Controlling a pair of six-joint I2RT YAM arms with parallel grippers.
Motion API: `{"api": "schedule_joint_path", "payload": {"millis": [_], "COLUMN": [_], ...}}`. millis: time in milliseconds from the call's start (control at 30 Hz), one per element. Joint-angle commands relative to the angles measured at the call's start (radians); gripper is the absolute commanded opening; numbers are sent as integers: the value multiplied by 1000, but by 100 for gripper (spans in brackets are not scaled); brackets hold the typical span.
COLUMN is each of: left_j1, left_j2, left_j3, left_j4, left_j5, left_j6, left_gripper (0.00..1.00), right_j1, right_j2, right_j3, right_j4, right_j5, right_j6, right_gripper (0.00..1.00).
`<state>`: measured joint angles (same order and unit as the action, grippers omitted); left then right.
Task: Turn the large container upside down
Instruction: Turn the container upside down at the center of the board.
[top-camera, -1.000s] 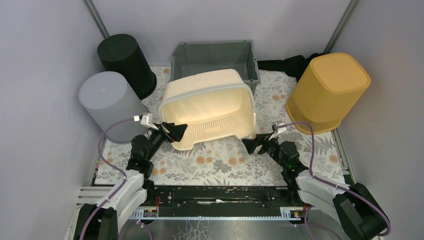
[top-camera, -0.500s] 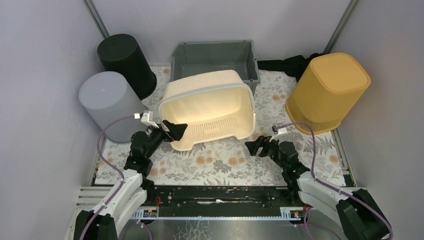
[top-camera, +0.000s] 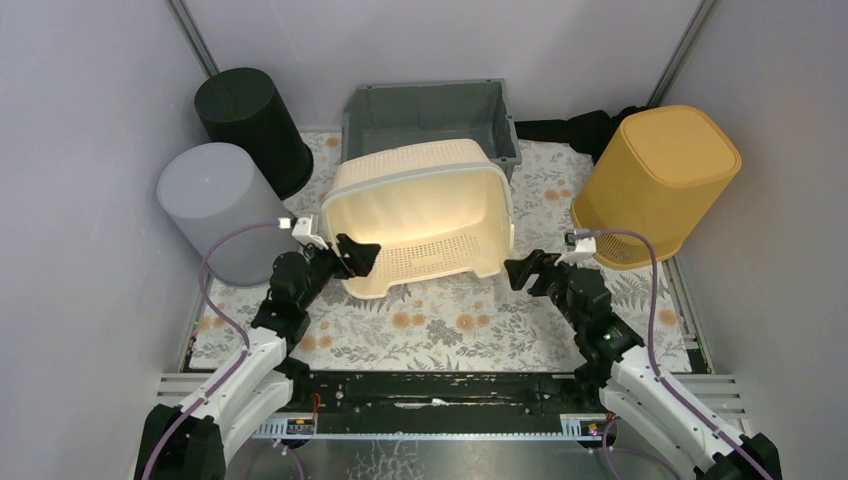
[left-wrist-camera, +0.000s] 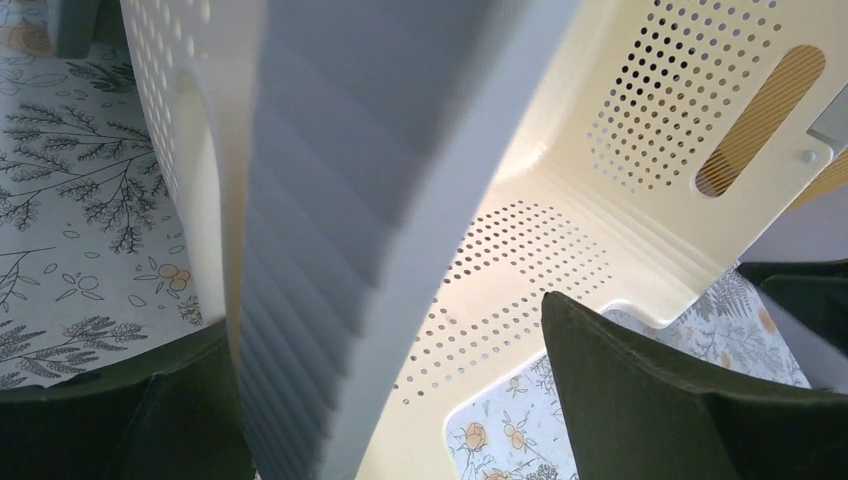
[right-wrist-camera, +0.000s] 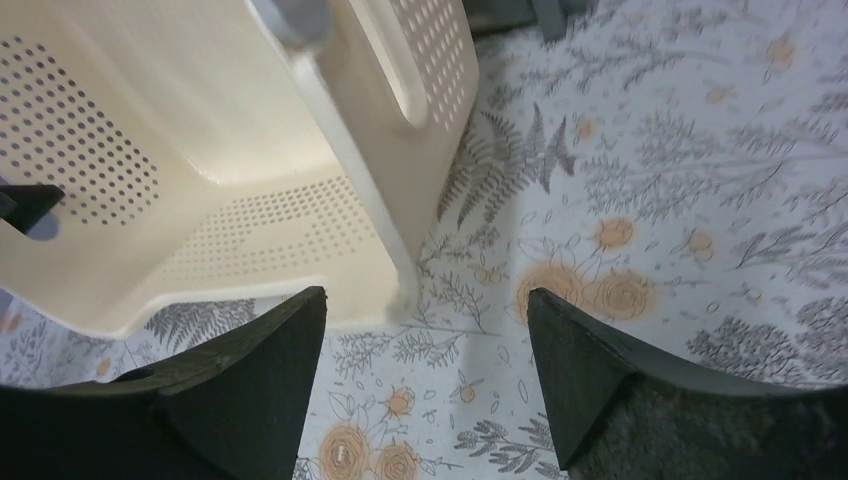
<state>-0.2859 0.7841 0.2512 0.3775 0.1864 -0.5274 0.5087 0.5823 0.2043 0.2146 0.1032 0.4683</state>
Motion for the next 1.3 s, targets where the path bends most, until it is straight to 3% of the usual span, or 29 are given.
{"api": "schedule_joint_path", "payload": {"millis": [0,367,700,800,933,1000,1067,1267], "left_j1": [-33,-65,-80,-85,-87,-87,-88,-87], "left_j2": [33,47,96,111,130,140,149,207], "left_j3": [22,40,71,79,102,114,124,183], "left_j4": [-100,-89,-39,-23,-20,-20,-14,20], "left_j5": [-74,-60,25,56,84,92,102,237], "left_j6": [8,38,40,35,23,16,6,-10], "left_gripper": [100,100,100,100,100,100,100,100], "right_j1": [5,6,4,-14,-59,-80,-102,-152], "right_j2": [6,228,545,586,590,587,582,560], "right_j3": [152,313,433,430,394,375,359,339], "right_j4": [-123,-12,147,173,197,211,222,224], "right_j5": [74,235,171,174,140,117,91,0], "right_j6": [-92,-214,-265,-227,-171,-165,-170,-190], "right_gripper": [81,90,89,76,31,14,6,0]}}
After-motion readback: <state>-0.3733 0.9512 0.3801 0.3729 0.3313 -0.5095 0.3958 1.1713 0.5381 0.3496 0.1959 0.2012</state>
